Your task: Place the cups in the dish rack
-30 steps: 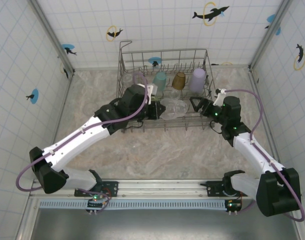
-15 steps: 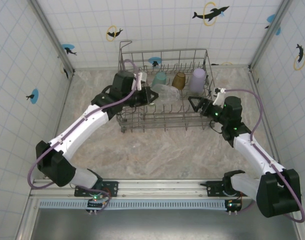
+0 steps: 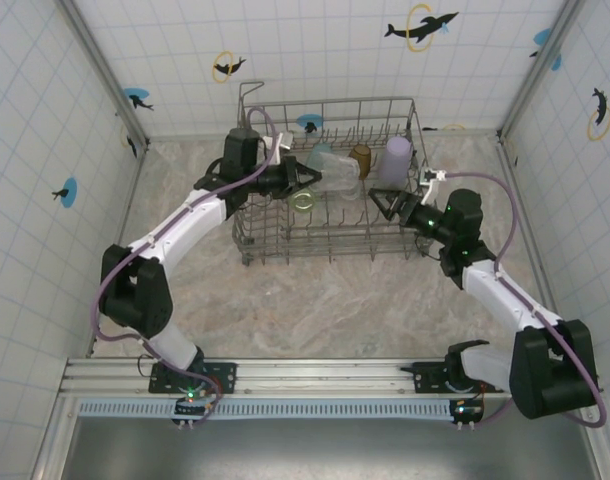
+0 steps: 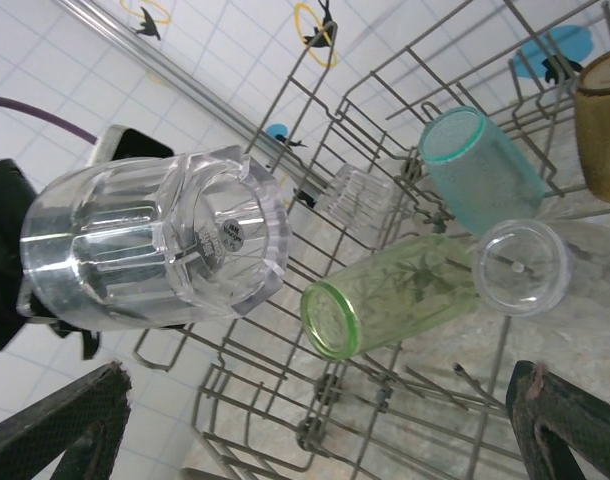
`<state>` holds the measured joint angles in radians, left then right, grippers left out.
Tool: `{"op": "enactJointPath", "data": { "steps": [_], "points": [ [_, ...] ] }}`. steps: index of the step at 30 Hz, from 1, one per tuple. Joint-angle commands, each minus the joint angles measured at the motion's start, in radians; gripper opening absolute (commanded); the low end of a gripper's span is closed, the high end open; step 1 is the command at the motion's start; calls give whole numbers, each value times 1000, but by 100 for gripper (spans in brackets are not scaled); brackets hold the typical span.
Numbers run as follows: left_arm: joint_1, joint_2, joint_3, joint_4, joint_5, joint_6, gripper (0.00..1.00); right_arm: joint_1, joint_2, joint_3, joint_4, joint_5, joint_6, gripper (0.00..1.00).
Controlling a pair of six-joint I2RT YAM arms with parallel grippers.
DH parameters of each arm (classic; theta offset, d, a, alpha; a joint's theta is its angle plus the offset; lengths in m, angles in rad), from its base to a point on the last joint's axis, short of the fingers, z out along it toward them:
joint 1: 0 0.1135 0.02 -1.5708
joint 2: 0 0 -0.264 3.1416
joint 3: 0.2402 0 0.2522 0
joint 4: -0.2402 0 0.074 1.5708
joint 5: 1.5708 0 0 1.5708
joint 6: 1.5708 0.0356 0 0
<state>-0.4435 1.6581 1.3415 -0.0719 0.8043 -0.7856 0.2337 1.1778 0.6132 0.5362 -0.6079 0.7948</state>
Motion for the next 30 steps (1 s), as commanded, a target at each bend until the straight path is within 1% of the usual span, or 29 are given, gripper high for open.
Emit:
{"op": "enactJointPath", "data": {
  "steps": [1, 9, 14, 20, 26, 30],
  "points": [
    [46, 16, 13, 140, 133, -39, 0, -4, 32, 34, 152, -41, 80, 100],
    [80, 72, 10, 216, 236, -58, 0, 0, 134, 81, 332, -95, 251, 100],
    [92, 105, 16, 247, 281, -60, 0, 16, 199, 122, 397, -101, 332, 100],
    [101, 127, 19, 260, 287, -59, 0, 49, 274, 180, 433, -93, 409, 99],
    [101, 135, 25, 317, 329, -85, 0, 82, 338, 238, 460, -96, 467, 97],
    [101, 138, 30, 324, 341, -99, 0, 96, 365, 259, 469, -91, 490, 95]
  ]
}}
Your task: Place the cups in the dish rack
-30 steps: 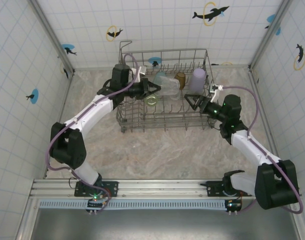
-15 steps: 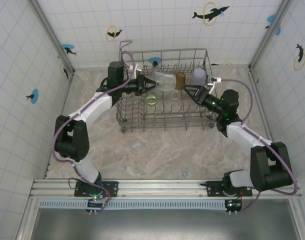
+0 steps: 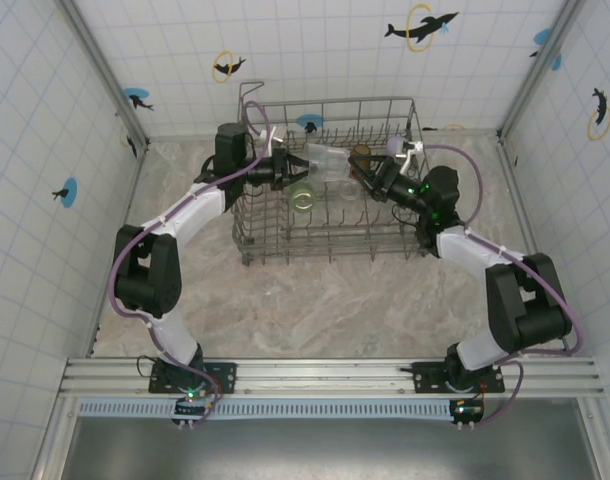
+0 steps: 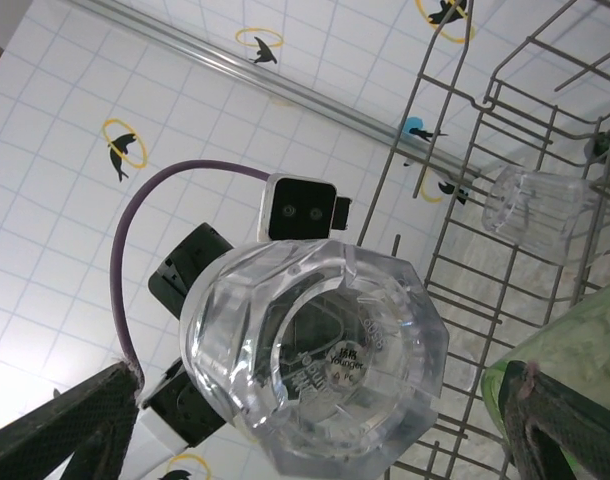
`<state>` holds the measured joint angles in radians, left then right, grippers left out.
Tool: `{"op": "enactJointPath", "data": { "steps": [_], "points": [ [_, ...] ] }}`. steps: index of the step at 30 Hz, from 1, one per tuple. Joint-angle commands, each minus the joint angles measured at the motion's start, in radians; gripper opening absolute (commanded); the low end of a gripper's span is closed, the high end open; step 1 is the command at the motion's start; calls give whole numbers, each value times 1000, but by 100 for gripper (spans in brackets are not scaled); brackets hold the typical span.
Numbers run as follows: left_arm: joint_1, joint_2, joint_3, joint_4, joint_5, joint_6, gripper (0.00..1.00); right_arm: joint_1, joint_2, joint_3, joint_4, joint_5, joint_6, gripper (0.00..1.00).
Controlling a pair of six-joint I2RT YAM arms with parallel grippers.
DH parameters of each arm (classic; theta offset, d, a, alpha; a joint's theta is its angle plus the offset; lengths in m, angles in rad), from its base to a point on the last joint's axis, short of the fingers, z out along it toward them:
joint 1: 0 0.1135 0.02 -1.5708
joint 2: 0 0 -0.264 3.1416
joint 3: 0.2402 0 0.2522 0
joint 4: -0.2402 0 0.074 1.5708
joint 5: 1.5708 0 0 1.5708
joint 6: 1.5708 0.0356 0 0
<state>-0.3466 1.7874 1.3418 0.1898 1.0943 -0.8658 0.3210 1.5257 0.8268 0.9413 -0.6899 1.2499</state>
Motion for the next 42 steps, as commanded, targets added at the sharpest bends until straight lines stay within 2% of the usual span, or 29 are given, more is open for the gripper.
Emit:
{"op": "enactJointPath", "data": {
  "steps": [1, 12, 24, 27, 31, 35, 36, 40, 42],
  "points": [
    [4, 7, 28, 70, 52, -24, 0, 11, 23, 51, 63, -10, 40, 95],
    [4, 8, 20, 135, 68, -80, 0, 34, 92, 94, 163, -19, 137, 91],
    [4, 15, 11, 155, 93, -95, 0, 56, 127, 119, 222, -10, 186, 78],
    [4, 15, 13, 157, 96, -95, 0, 61, 136, 126, 240, -14, 194, 72],
    [5, 20, 17, 157, 99, -98, 0, 61, 135, 124, 248, -10, 193, 59],
    [10, 15, 20, 146, 84, -96, 9, 58, 123, 124, 232, -16, 167, 49],
    [11, 11, 22, 140, 75, -95, 14, 56, 117, 124, 220, -17, 155, 47],
    [29, -1, 26, 133, 47, -95, 32, 52, 91, 126, 145, -18, 92, 44],
    [44, -11, 21, 134, 29, -102, 38, 49, 74, 134, 88, -22, 46, 44]
  ]
}}
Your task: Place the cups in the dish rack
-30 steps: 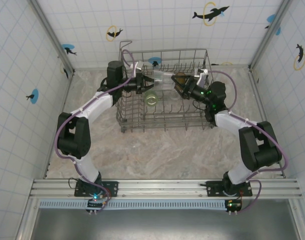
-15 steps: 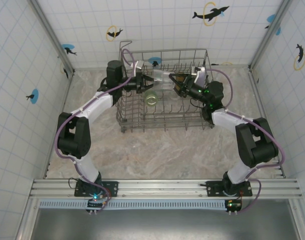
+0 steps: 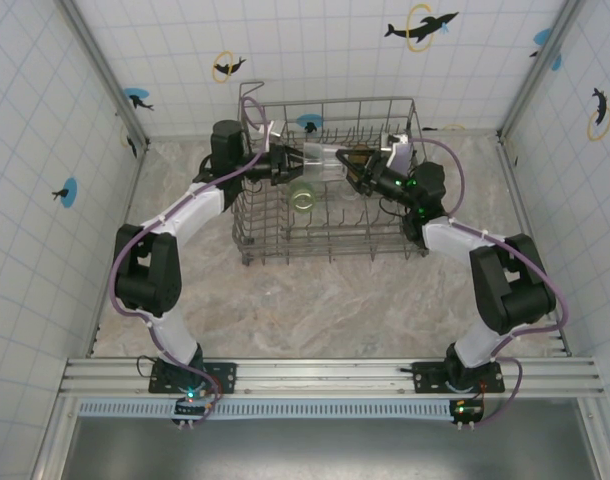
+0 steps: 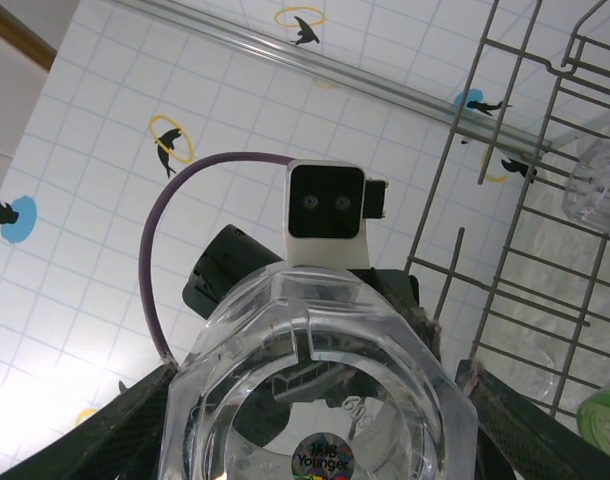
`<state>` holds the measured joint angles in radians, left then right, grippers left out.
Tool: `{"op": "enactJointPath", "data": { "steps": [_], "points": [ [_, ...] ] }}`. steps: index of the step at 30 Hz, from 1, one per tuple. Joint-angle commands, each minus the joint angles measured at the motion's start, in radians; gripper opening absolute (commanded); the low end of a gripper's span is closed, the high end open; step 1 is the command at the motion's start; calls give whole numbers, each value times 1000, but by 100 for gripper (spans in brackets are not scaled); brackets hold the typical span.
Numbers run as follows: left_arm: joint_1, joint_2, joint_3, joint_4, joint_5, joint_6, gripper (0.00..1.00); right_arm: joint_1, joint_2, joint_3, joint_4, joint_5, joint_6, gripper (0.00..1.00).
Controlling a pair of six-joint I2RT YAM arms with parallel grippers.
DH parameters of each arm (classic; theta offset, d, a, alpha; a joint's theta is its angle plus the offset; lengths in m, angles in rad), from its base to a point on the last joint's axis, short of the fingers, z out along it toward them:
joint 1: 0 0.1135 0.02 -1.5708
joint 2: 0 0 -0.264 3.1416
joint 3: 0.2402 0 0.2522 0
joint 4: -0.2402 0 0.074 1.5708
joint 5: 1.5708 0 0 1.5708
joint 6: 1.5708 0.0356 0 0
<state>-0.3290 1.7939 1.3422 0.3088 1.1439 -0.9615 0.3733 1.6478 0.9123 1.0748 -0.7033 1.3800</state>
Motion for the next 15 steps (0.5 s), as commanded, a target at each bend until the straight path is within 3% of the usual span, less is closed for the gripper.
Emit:
{"op": "enactJointPath", "data": {
  "steps": [1, 6, 15],
  "points": [
    [33, -23, 17, 22, -30, -13, 43, -5, -57, 55, -92, -7, -117, 43],
    [67, -65, 7, -3, -103, -9, 59, -7, -99, 85, -287, -2, -278, 42],
    [122, -167, -1, -55, -238, 4, 71, 7, -129, 182, -626, 24, -569, 39]
  ]
}}
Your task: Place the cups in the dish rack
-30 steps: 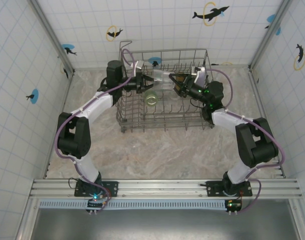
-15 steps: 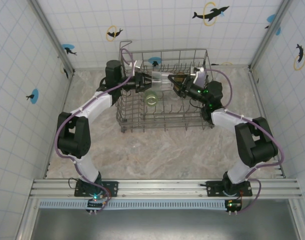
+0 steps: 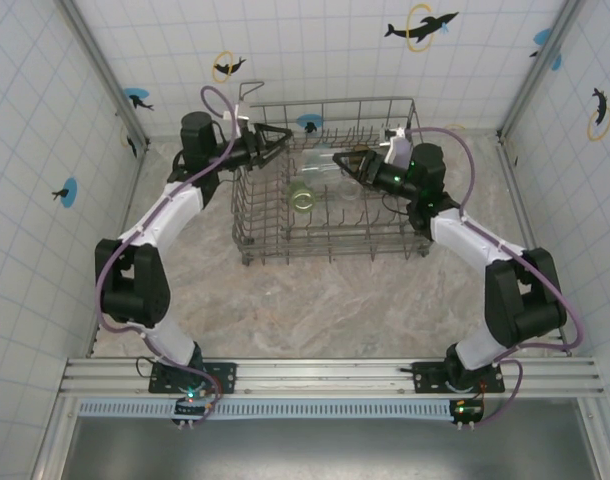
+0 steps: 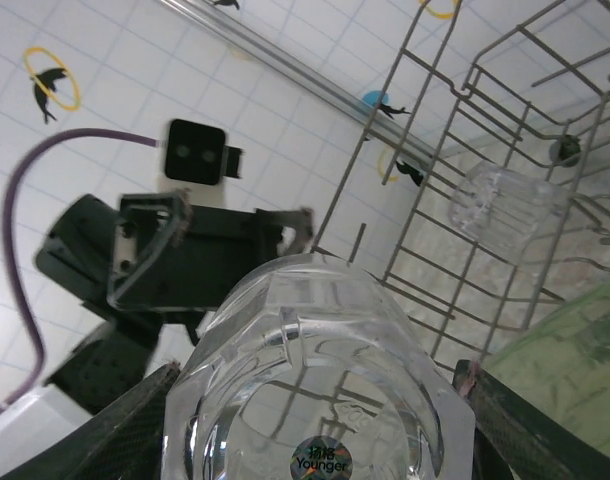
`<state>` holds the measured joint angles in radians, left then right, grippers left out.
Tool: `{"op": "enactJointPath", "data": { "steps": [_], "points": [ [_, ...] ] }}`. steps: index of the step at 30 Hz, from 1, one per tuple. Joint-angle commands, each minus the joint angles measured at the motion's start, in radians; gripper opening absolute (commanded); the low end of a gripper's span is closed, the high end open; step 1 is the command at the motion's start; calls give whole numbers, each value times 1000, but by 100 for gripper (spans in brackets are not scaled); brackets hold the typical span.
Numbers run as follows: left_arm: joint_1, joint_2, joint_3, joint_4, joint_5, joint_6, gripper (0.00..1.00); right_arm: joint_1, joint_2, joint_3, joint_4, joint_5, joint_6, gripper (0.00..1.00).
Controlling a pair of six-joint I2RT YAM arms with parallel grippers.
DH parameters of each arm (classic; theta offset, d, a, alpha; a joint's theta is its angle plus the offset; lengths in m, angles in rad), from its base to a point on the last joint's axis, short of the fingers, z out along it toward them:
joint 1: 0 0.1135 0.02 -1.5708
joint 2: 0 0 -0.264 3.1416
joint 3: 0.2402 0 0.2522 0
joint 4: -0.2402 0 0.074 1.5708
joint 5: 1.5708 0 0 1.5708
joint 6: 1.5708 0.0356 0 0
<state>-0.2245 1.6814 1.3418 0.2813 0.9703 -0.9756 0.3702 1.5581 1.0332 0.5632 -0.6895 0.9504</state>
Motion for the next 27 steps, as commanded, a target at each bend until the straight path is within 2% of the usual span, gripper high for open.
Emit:
{"op": "enactJointPath", "data": {
  "steps": [1, 7, 10, 13, 22, 27],
  "points": [
    [25, -67, -4, -40, -80, 29, 72, 14, -37, 74, -160, 16, -173, 39],
    [87, -136, -42, -78, -150, 76, 82, 61, -27, 148, -351, 86, -362, 39],
    [122, -143, -35, -173, -177, 154, 88, 96, 0, 223, -476, 132, -477, 38],
    [157, -154, -49, -266, -243, 241, 89, 137, 30, 290, -596, 184, -568, 38],
    [258, -169, -153, -284, -401, 344, 97, 258, 149, 470, -830, 357, -773, 36],
    [295, -173, -234, -263, -491, 377, 97, 302, 184, 509, -864, 414, -834, 35]
  ]
}}
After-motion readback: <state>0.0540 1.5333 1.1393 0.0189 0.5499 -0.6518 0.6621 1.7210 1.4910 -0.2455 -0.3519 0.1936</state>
